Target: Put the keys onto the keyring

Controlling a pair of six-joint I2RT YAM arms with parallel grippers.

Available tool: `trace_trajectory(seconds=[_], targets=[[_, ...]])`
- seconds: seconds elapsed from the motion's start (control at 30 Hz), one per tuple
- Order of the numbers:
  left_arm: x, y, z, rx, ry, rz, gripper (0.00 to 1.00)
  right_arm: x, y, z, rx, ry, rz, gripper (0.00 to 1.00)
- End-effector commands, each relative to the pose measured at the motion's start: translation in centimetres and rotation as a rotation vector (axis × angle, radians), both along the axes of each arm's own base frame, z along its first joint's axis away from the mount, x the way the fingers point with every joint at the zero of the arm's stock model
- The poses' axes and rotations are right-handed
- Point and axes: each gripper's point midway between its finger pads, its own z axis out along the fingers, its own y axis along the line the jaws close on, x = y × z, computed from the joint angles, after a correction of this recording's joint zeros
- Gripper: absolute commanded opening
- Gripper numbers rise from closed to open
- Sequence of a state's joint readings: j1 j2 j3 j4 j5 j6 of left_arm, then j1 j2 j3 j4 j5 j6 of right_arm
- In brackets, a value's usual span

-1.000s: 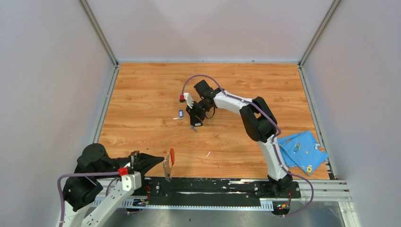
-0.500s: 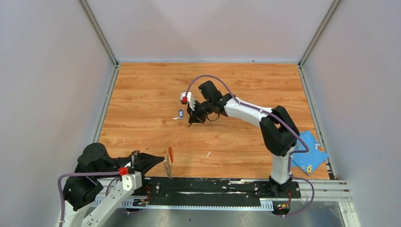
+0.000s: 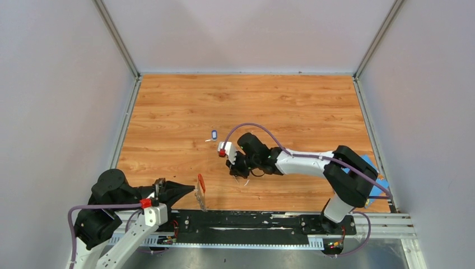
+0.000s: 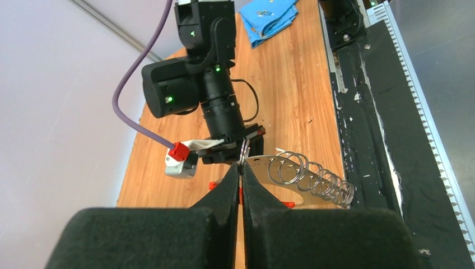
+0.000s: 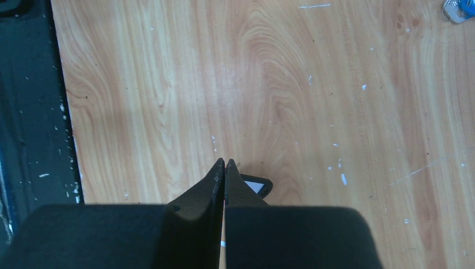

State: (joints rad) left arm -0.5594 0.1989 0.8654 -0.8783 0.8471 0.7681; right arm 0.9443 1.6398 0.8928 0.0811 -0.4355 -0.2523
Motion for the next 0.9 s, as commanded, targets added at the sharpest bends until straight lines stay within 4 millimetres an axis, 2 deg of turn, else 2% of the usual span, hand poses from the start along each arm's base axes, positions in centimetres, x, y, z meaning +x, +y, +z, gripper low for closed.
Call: trace_trajectory(seconds=[0.0, 0.13, 0.33, 0.57, 0.7, 0.87], targets=[[-0.4, -0.1, 0.8, -0.01, -0.014, -0.022, 0.0, 0.1, 0.3, 1.0, 0.056, -0.03, -0.141, 0.0], [-0.5, 0.0, 0.9, -0.012, -0.016, -0.022, 0.0, 0.1, 0.3, 0.5, 0.067, -0.041, -0.161, 0.0], [-0.4, 0.0, 0.8, -0.01, -0.018, -0.015, 0.0, 0.3, 1.4, -1.5, -0.001, -0.065, -0.153, 0.03], [-0.5, 0.0, 0.8, -0.012, -0.023, -0.02, 0.0, 0.9, 1.8, -2.6, -0.039, -0.075, -0.158, 0.17], [-0.6, 0.0, 0.9, -0.014, -0.019, -0.023, 0.0, 0.9, 2.2, -1.9, -0.031, -0.073, -0.155, 0.3], [-0.6, 0.0, 0.9, -0.017, -0.017, -0.021, 0.0, 0.8, 2.2, 0.1, 0.006, -0.064, -0.157, 0.44]])
